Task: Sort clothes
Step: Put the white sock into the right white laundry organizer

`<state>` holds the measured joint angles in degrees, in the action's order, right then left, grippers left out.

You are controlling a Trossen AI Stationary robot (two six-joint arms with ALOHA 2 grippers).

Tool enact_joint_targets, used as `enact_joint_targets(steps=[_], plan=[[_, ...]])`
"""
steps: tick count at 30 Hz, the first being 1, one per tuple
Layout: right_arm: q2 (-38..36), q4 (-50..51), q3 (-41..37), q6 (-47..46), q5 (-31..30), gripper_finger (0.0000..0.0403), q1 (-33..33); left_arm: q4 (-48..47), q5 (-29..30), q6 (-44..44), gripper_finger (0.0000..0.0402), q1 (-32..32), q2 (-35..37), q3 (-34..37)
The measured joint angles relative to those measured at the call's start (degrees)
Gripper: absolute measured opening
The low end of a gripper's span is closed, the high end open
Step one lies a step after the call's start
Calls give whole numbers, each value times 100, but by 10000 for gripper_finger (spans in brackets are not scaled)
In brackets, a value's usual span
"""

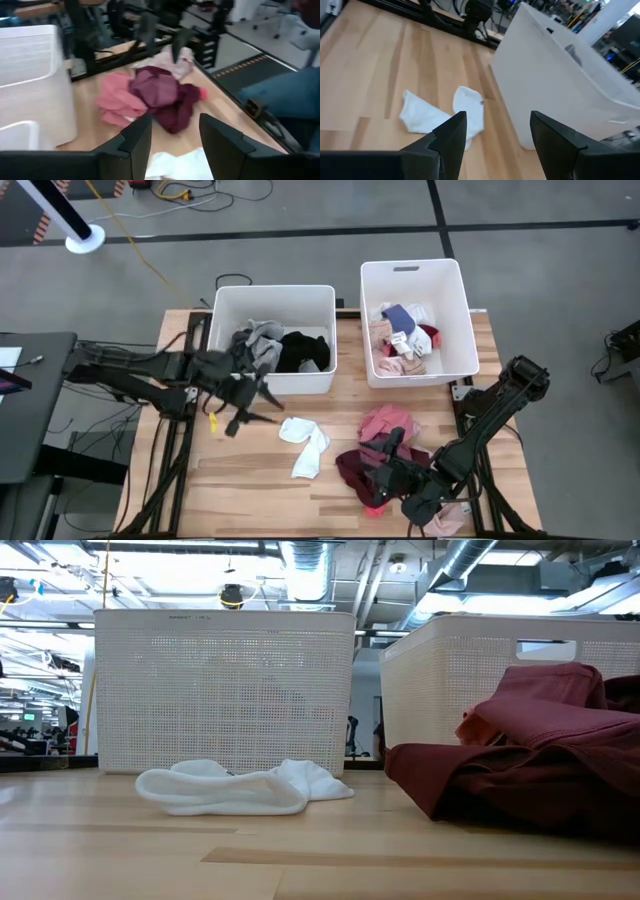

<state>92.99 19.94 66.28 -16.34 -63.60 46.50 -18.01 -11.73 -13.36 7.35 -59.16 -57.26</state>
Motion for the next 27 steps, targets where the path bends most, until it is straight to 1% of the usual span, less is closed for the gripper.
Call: enact_joint_targets(steps=[7, 17, 20, 24, 27], plan=[[2, -156, 0, -81, 352, 232, -13, 912, 15, 203, 160, 421, 1, 769], [11, -260, 0, -183, 432, 232, -15, 2459, 81, 576, 160, 779, 2, 1905], [11, -259, 0, -210, 432, 232, -17, 2636, 143, 640, 160, 903, 2, 2092], [11, -260, 0, -225, 432, 232, -61, 2661, 622, 720, 160, 1095, 2, 2326], [11, -258, 0, -225, 457, 232, -122, 2710, 730, 861, 160, 1225, -47, 2435]])
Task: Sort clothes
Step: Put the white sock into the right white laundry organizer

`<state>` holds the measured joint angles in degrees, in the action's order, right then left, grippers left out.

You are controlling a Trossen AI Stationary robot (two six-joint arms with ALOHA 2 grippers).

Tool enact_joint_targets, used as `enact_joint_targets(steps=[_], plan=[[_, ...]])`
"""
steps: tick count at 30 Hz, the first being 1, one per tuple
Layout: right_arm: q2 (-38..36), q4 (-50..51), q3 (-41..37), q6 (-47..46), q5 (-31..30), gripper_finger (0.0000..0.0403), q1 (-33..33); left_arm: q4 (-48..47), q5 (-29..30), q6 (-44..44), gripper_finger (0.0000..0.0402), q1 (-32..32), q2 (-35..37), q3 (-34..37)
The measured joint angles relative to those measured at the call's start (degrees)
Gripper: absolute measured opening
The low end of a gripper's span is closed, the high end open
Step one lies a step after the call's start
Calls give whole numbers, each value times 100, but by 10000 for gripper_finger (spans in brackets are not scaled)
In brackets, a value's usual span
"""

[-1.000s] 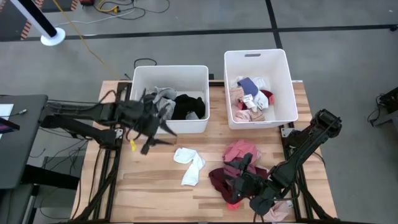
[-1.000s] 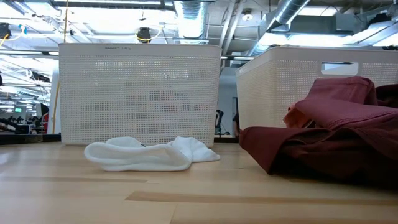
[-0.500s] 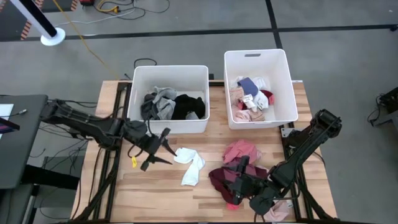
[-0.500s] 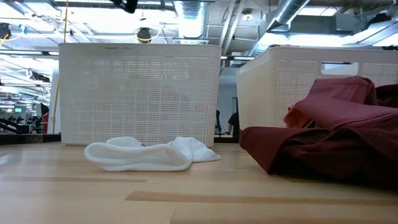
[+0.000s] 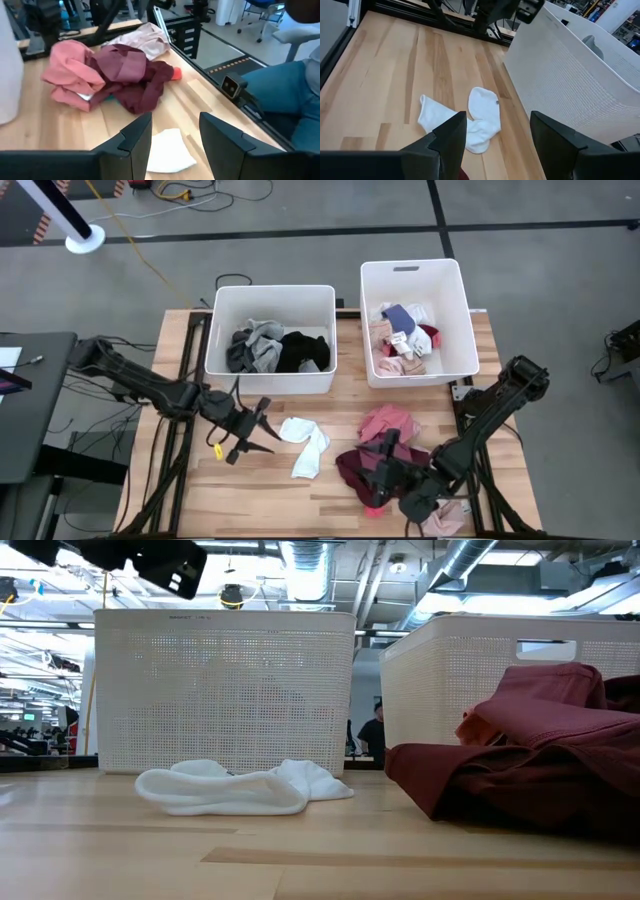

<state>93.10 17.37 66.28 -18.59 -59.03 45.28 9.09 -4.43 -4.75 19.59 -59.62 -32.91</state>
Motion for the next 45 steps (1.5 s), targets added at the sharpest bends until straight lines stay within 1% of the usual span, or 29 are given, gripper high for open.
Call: enact_joint_targets(steps=[3, 6, 9, 15, 18, 21, 24, 28, 31, 35, 39, 45], plan=[[0, 4, -2, 0, 54, 232, -59, 292, 11, 123, 160, 155, -200, 108], [1, 2, -2, 0, 65, 232, -88, 703, 56, 175, 160, 304, -595, 160], [2, -2, -2, -2, 66, 232, -92, 941, 399, 268, 160, 396, -1062, 168], [2, -22, -2, -93, 73, 232, -82, 1500, 1347, 590, 160, 424, -1879, 168], [2, -35, -2, -109, 73, 232, -64, 1680, 1429, 633, 167, 419, -2231, 168], [2, -33, -2, -153, 77, 232, -64, 1844, 1546, 796, 189, 403, -2557, 166], [2, -32, -2, -152, 79, 232, -64, 2000, 1818, 980, 221, 401, -2882, 166], [2, -26, -2, -151, 79, 232, -64, 2377, 1893, 1230, 268, 396, -3264, 162], [2, -22, -2, -149, 79, 232, -64, 2629, 2003, 1254, 294, 396, -3493, 132], [2, -22, -2, -149, 79, 232, -64, 2646, 2192, 1253, 315, 392, -3786, -121], [2, -24, -2, -151, 79, 232, -64, 2564, 2424, 1219, 320, 392, -4188, -438], [2, -24, -4, -199, 88, 232, -64, 1680, 2990, 1352, 320, 327, -4559, -953]])
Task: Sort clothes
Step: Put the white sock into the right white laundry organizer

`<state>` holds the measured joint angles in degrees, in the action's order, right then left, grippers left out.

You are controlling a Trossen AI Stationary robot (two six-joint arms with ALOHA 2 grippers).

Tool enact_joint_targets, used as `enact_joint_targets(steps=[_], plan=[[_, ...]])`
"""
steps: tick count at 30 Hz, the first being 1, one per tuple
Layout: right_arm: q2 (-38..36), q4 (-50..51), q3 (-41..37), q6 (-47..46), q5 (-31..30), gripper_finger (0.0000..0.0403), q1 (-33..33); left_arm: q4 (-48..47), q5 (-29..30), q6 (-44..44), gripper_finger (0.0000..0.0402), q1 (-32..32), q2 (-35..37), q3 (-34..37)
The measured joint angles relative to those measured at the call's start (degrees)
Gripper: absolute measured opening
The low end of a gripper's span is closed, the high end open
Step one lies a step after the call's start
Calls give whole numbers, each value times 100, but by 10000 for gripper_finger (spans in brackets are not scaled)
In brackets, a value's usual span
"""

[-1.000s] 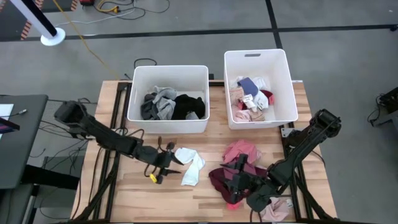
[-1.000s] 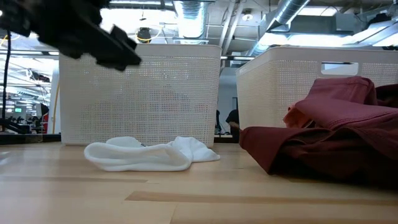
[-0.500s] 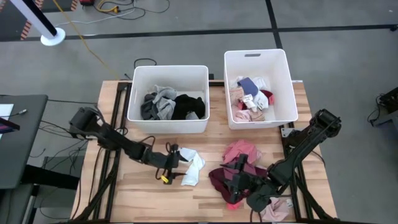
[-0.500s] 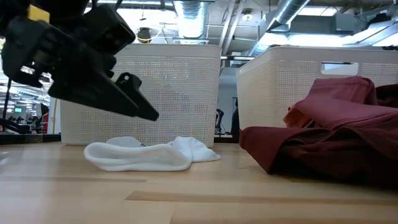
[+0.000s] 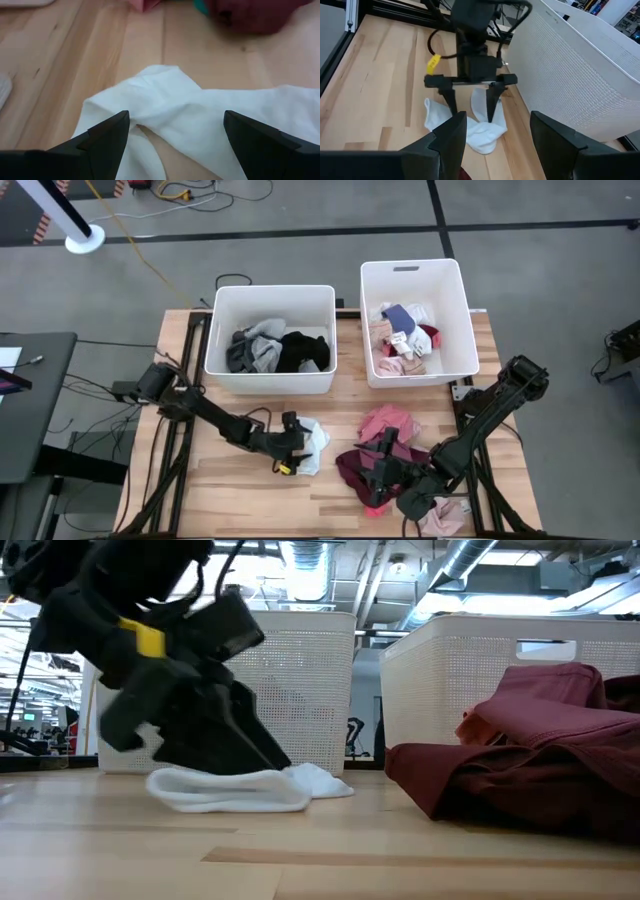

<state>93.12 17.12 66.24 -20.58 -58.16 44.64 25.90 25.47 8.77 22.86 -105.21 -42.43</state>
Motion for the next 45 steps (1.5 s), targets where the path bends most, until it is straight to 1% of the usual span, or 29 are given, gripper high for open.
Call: enact_joint_targets(steps=[5, 9, 13, 18, 22, 23, 27, 30, 33, 35, 40, 45], plan=[[0, 0, -2, -4, 20, 232, 0, -562, -73, 319, 316, -128, 7, -194], [0, 2, -2, -7, 20, 232, 0, -680, -623, 472, 283, -260, 10, -219], [0, 0, -2, -7, 20, 232, 0, -717, -745, 495, 221, -274, 16, -219], [0, 0, -2, -7, 20, 232, -11, -724, -913, 386, 118, -274, 16, -219], [0, -23, -2, -7, 20, 232, -11, -661, -1040, 125, 30, -258, 12, -218], [0, -43, -2, -7, 20, 232, -11, -619, -1039, 36, 17, -244, 10, -215], [0, -158, -2, -2, 47, 232, -11, -377, -1038, -260, 9, -224, 40, -208], [4, -299, -2, 52, 151, 232, -11, -138, -1028, -511, 5, -224, 206, -206], [142, -668, -2, 379, 172, 232, -36, -41, -962, -831, 3, -224, 487, -206], [282, -976, -2, 649, 291, 232, -65, 52, -908, -1045, 3, -221, 724, -206], [661, -1703, -2, 1266, 445, 232, -293, 37, -898, -1469, 2, -224, 1299, -206], [756, -1819, -7, 1417, 445, 232, -539, 47, -898, -1673, 1, -206, 1646, -206]])
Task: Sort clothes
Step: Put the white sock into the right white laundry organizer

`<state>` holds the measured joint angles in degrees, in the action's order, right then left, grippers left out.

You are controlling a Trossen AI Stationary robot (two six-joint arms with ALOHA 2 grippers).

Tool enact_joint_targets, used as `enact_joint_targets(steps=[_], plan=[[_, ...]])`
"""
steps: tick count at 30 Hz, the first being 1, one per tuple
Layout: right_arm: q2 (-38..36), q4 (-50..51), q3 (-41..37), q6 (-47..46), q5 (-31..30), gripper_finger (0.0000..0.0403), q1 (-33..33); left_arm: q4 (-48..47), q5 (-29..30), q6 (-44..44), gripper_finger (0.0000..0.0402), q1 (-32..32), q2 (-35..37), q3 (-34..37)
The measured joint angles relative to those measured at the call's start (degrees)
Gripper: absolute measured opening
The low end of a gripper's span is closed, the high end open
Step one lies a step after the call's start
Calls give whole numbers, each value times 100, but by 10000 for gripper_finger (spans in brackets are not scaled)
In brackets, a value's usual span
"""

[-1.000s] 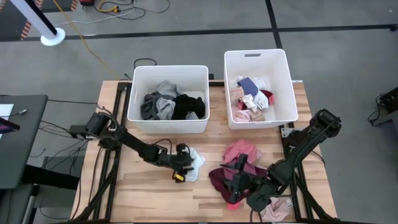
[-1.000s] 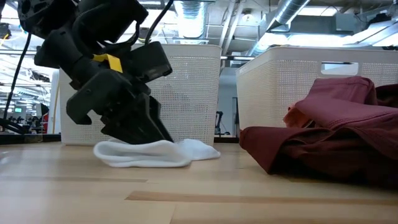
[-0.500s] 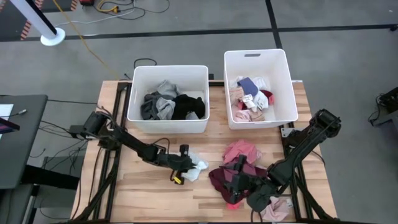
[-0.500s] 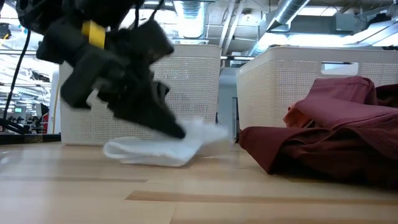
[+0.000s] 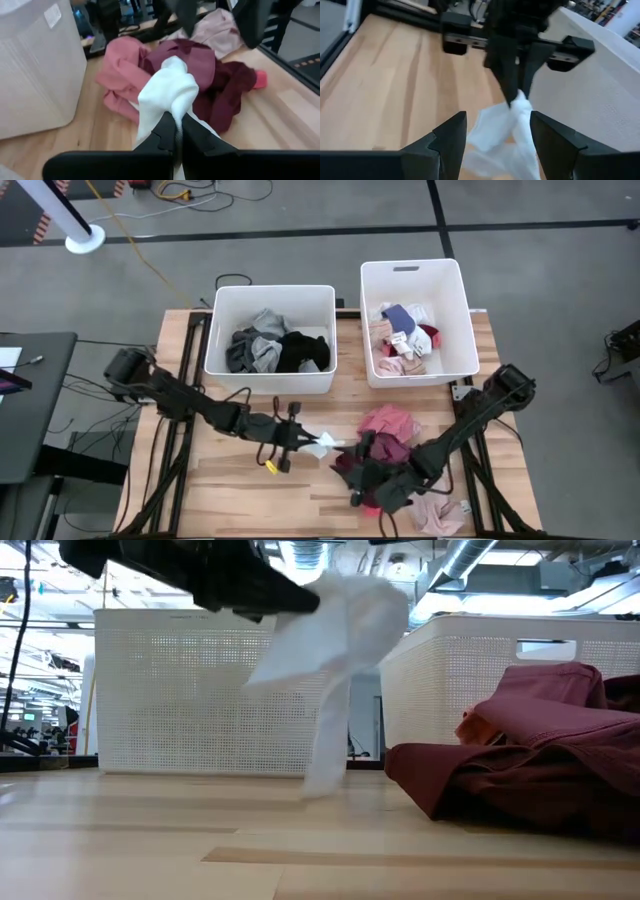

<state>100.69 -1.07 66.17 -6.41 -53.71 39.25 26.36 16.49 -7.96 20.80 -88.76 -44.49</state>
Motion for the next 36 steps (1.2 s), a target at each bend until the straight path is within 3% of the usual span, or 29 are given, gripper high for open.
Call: enact_joint_targets(steps=[11, 17, 36], plan=[[-15, -282, 4, 300, 187, 232, -309, 320, -9, -457, 1, 170, 71, 0], [-15, -230, 4, 165, 399, 211, -443, 587, -11, -679, 1, 171, 70, 0], [-15, 135, 4, 256, 460, 35, -638, 782, 2, -1257, 10, 363, 68, 0]])
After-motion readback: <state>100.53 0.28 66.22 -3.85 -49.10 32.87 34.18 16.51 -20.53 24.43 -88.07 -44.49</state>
